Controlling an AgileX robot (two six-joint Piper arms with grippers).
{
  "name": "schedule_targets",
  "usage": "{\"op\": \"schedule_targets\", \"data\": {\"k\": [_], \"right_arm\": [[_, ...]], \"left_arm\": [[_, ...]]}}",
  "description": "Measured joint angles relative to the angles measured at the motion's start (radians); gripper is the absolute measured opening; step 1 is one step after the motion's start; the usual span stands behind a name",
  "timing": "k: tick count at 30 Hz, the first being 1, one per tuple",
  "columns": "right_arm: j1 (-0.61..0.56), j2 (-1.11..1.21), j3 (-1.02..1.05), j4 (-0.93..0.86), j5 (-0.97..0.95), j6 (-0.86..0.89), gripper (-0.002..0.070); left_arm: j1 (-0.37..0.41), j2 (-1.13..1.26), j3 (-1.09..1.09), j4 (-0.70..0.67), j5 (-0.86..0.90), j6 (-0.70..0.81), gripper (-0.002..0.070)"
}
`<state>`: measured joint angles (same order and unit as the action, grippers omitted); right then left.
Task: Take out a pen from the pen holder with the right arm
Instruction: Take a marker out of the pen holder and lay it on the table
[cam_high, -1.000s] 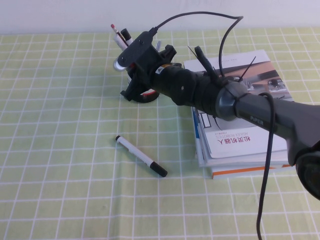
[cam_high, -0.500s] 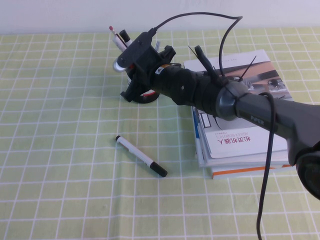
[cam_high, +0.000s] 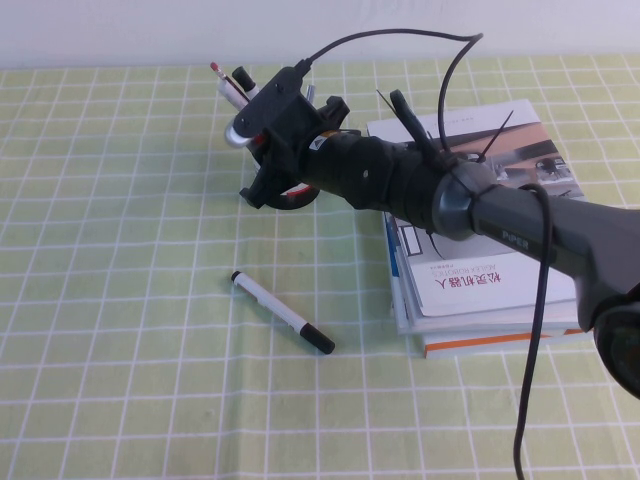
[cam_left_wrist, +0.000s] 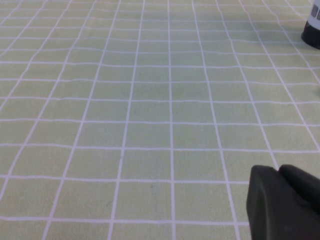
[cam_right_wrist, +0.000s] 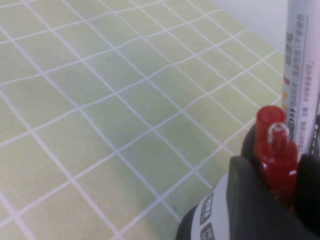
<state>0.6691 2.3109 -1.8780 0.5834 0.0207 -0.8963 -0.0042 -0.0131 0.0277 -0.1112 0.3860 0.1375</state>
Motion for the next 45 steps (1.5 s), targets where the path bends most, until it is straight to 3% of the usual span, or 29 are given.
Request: {"op": "schedule_targets", "data": {"k": [3, 9, 14, 32, 40, 45], "right_arm": [[0.000, 0.000, 0.000, 0.004, 0.003, 0.011, 0.0179], [0.000, 0.000, 0.000, 0.004, 0.017, 0.032, 0.0296], [0.000, 0.000, 0.000, 0.004, 0.020, 0.032, 0.0319], [0.000, -0.026, 0.000, 0.004, -0.021, 0.034, 0.0314], [0.000, -0.027, 0.000, 0.004, -0.021, 0.034, 0.0233], [0.000, -0.027, 0.000, 0.004, -0.021, 0.034, 0.0218]], "left_arm": [[0.000, 0.000, 0.000, 0.000, 0.000, 0.000, -0.0005], [0.000, 0.000, 0.000, 0.000, 0.000, 0.000, -0.0005], [0.000, 0.000, 0.000, 0.000, 0.000, 0.000, -0.0005], [0.000, 0.000, 0.000, 0.000, 0.000, 0.000, -0.0005], [0.000, 0.000, 0.000, 0.000, 0.000, 0.000, -0.0005], [0.000, 0.000, 0.000, 0.000, 0.000, 0.000, -0.0005]]}}
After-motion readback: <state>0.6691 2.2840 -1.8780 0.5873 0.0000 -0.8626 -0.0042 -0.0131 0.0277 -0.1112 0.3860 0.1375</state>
